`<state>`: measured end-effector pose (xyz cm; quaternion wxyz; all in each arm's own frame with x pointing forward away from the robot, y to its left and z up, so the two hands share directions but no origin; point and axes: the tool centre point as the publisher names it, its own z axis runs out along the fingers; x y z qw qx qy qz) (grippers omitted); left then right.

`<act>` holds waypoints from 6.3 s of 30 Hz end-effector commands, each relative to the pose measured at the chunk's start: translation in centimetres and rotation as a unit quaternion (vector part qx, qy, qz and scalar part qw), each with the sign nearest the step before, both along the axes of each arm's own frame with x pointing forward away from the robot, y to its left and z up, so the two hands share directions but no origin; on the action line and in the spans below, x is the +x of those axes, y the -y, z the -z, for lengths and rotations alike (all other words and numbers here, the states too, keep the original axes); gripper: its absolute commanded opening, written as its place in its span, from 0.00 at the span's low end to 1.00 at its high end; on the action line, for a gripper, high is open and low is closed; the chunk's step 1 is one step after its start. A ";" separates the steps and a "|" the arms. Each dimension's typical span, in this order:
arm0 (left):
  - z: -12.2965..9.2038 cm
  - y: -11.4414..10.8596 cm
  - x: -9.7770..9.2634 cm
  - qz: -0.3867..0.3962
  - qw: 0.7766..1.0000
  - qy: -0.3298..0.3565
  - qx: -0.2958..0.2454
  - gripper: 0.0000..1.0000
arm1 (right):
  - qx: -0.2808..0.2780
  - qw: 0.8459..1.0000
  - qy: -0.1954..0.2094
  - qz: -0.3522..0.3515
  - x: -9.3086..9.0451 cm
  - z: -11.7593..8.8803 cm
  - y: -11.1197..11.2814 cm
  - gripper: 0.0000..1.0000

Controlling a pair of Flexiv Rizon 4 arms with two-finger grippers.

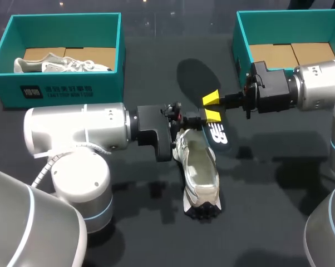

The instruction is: Take the shoe out of the shoebox, open the shoe tongue, remove and reinsert the insole, then place the shoe into the shoebox

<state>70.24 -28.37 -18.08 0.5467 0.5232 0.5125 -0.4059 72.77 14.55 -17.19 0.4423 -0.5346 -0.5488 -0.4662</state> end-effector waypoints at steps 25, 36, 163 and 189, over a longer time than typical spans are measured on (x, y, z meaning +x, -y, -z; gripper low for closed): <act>-2.8 -11.8 1.7 0.038 0.962 -0.050 0.267 1.00 | 0.019 1.000 -0.012 -0.005 -2.8 2.4 0.4 0.00; -7.0 -10.5 7.3 0.035 0.886 -0.126 0.445 1.00 | 0.019 1.000 -0.012 -0.005 -2.8 2.4 0.4 0.00; 0.7 -9.6 6.0 -0.032 0.970 -0.227 0.085 1.00 | 0.019 1.000 -0.012 -0.005 -2.8 2.4 0.4 0.00; 2.9 -9.4 5.4 -0.065 0.975 -0.204 0.061 1.00 | 0.019 1.000 -0.012 -0.005 -2.8 2.4 0.4 0.00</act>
